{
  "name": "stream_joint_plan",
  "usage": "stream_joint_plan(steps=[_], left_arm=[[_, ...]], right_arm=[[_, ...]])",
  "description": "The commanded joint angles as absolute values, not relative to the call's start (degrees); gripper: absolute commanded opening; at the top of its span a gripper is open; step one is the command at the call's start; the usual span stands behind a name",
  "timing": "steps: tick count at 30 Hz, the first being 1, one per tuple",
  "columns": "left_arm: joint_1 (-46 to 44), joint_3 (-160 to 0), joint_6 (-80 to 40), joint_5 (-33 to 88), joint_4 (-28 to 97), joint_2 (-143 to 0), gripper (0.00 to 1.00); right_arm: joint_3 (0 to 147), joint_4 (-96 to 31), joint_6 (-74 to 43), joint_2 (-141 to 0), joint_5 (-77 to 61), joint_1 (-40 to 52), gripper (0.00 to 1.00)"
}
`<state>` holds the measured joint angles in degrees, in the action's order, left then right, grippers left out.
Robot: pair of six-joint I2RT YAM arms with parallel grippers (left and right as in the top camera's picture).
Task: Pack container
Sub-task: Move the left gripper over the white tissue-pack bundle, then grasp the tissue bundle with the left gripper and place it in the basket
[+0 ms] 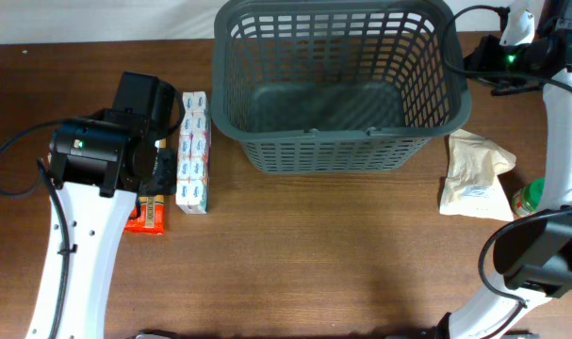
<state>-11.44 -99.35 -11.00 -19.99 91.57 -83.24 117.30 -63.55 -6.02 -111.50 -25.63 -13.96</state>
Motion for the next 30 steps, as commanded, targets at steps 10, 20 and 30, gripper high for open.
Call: stream_joint_plan(steps=[10, 20, 30], left_arm=[[-8.8, -100.0, -11.9, -20.8, 89.6, -83.0, 0.08], [3.0, -93.8, 9.7, 7.0, 84.8, -87.0, 0.17], [3.9, -84.3, 13.4, 12.7, 73.5, -95.4, 0.46]], right_arm=[[117.7, -64.3, -4.6, -107.7, -24.4, -16.4, 0.04], [117.7, -65.6, -8.4, -95.5, -26.4, -33.6, 0.04], [117.6, -67.1, -10.0, -94.3, -26.3, -42.7, 0.99]])
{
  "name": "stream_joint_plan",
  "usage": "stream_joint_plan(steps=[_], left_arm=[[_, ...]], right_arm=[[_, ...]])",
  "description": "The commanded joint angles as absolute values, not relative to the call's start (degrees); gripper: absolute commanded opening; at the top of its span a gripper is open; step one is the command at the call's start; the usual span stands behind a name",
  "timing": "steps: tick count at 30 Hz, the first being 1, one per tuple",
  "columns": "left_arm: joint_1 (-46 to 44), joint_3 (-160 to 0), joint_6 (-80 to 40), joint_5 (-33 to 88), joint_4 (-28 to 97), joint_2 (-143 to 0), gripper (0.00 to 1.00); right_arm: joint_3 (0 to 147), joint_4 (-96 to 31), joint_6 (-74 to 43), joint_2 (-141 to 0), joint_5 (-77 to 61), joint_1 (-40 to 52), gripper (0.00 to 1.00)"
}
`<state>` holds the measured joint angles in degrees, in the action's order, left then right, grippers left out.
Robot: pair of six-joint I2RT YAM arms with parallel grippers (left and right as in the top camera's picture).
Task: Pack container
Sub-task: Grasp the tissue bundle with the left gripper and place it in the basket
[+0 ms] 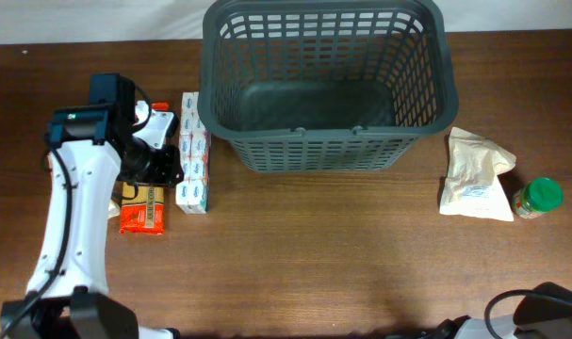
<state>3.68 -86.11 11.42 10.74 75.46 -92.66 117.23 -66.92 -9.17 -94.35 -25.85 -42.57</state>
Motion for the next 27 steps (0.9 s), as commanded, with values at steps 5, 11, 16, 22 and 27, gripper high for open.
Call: stream_joint_plan(steps=[5, 11, 16, 22, 27], left_arm=[[3.9, -83.5, 13.4, 11.3, 67.4, -102.3, 0.73], [3.9, -83.5, 13.4, 11.3, 58.0, -109.9, 0.93], [3.4, -83.5, 13.4, 11.1, 53.6, -115.7, 0.93], [0.1, -83.5, 12.6, 5.0, 51.0, -119.7, 0.64], [-1.1, -84.1, 6.8, 3.3, 50.1, -119.7, 0.02]], right_arm=[[117.6, -67.1, -10.0, -94.3, -26.3, -42.7, 0.99], [117.6, -67.1, -10.0, -94.3, -26.3, -42.7, 0.99], [117.6, -67.1, -10.0, -94.3, -26.3, -42.7, 0.99], [117.6, -67.1, -10.0, -94.3, -26.3, -42.7, 0.99], [117.6, -67.1, -10.0, -94.3, -26.3, -42.7, 0.99]])
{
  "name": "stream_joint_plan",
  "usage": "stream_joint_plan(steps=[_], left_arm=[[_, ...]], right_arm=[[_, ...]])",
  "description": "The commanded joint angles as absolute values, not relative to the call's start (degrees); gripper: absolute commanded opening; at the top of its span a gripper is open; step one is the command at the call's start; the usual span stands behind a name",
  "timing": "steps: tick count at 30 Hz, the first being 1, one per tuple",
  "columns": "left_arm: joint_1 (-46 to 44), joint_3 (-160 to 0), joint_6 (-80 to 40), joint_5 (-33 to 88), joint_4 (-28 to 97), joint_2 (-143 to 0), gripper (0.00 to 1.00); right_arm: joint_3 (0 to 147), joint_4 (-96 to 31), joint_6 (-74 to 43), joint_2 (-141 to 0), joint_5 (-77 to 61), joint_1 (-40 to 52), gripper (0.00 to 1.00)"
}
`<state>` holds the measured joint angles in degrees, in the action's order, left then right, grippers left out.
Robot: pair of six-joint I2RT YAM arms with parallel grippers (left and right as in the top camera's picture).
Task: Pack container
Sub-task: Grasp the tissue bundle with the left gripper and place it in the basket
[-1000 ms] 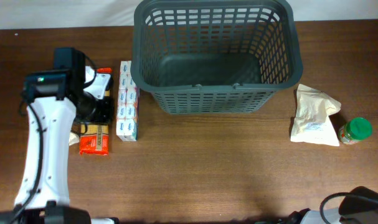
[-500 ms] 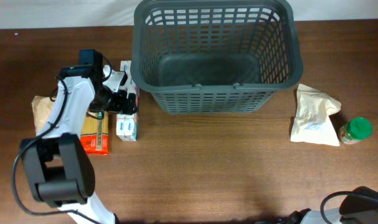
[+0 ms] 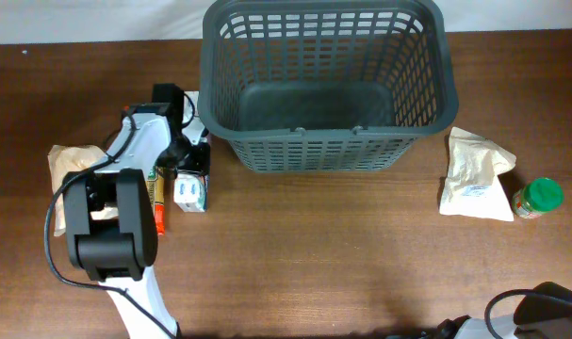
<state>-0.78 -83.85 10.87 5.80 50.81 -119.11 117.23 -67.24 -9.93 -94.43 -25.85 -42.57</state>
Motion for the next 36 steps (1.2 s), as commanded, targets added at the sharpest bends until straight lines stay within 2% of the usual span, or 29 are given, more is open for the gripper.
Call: stream_joint_plan(steps=[1, 8, 15, 18, 21, 28, 31, 36], left_arm=[[-1.1, -84.5, 6.4, 3.3, 50.2, -119.6, 0.02], [-0.2, -102.7, 2.9, -0.3, 61.3, -118.3, 0.02], [-0.3, -138.9, 3.4, -2.8, 69.3, -116.0, 0.02], [-1.7, -149.5, 10.4, -1.4, 68.3, -115.3, 0.02], [-6.2, -157.8, 25.7, 2.3, 67.8, -115.2, 0.02], [-23.0, -158.3, 58.5, 9.0, 67.8, -119.3, 0.02], [-26.2, -157.1, 63.9, 7.0, 67.7, -125.0, 0.02], [-26.2, -157.1, 64.2, 4.5, 67.2, -138.2, 0.02]], right_arm=[[117.6, -67.1, -10.0, -94.3, -26.3, -42.7, 0.99], [117.6, -67.1, -10.0, -94.3, -26.3, -42.7, 0.99], [117.6, -67.1, -10.0, -94.3, -26.3, -42.7, 0.99], [117.6, -67.1, -10.0, -94.3, -26.3, -42.7, 0.99], [117.6, -67.1, -10.0, -94.3, -26.3, -42.7, 0.99], [117.6, -67.1, -10.0, -94.3, -26.3, -42.7, 0.99], [117.6, -67.1, -10.0, -94.3, -26.3, -42.7, 0.99], [117.6, -67.1, -10.0, -94.3, -26.3, -42.7, 0.99]])
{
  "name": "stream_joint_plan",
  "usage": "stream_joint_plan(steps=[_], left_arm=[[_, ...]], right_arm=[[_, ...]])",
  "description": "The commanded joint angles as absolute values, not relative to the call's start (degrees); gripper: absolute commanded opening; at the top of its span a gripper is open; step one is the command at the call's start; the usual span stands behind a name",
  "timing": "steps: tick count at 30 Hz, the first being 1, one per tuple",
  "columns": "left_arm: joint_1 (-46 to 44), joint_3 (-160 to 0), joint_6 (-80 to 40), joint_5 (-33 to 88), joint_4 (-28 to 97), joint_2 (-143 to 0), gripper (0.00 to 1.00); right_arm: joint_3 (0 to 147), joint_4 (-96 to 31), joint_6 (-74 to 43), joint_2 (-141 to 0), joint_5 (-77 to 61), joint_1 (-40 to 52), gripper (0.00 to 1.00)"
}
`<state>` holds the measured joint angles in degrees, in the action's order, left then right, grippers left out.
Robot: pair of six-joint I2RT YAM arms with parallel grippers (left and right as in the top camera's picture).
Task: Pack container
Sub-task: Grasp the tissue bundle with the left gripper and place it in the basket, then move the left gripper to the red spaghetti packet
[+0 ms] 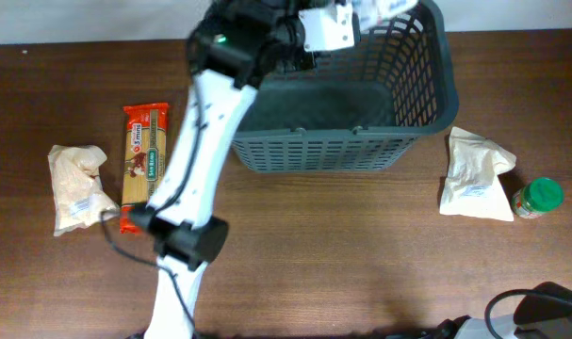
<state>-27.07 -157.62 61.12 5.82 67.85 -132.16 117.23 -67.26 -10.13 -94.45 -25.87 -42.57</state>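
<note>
The dark grey plastic basket (361, 141) stands at the back middle of the table. My left arm reaches up from the front edge, and its gripper (356, 14) hangs over the basket's back part. It is shut on the white-and-blue box (384, 8), which is largely cut off by the top edge. A red-orange pasta packet (144, 165) and a white bag (76, 186) lie on the table to the left. Another white bag (474, 174) and a green-lidded jar (536, 198) lie to the right. The right gripper is out of view.
A dark piece of the right arm (540, 306) shows at the bottom right corner. The left arm's links (187, 188) cross the table between the pasta packet and the basket. Bare brown wood (342, 254) lies in front of the basket.
The left gripper was down on the white-and-blue box beside the basket's left wall. Now the box is off the table and held over the back of the basket.
First the left arm hung over the left-hand items and the right arm was at the basket's far right corner. The right arm then left the view, with the basket a little further left. The left gripper stood beside the box, then on it, and now holds it over the basket.
</note>
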Motion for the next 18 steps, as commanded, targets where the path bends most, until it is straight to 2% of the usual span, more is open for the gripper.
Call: stream_joint_plan(steps=[1, 5, 10, 18], left_arm=[[-26.2, -157.1, 64.2, 4.5, 67.1, -139.9, 0.02], [-26.2, -157.1, 66.0, 4.4, 67.2, -145.4, 0.02], [-26.2, -157.1, 71.1, -3.1, 67.1, -149.1, 0.02], [-24.1, -155.9, 73.7, -2.8, 67.1, -151.5, 0.02]], right_arm=[[117.6, -67.1, -10.0, -94.3, -26.3, -42.7, 0.99], [117.6, -67.1, -10.0, -94.3, -26.3, -42.7, 0.99], [117.6, -67.1, -10.0, -94.3, -26.3, -42.7, 0.99], [117.6, -67.1, -10.0, -94.3, -26.3, -42.7, 0.99]])
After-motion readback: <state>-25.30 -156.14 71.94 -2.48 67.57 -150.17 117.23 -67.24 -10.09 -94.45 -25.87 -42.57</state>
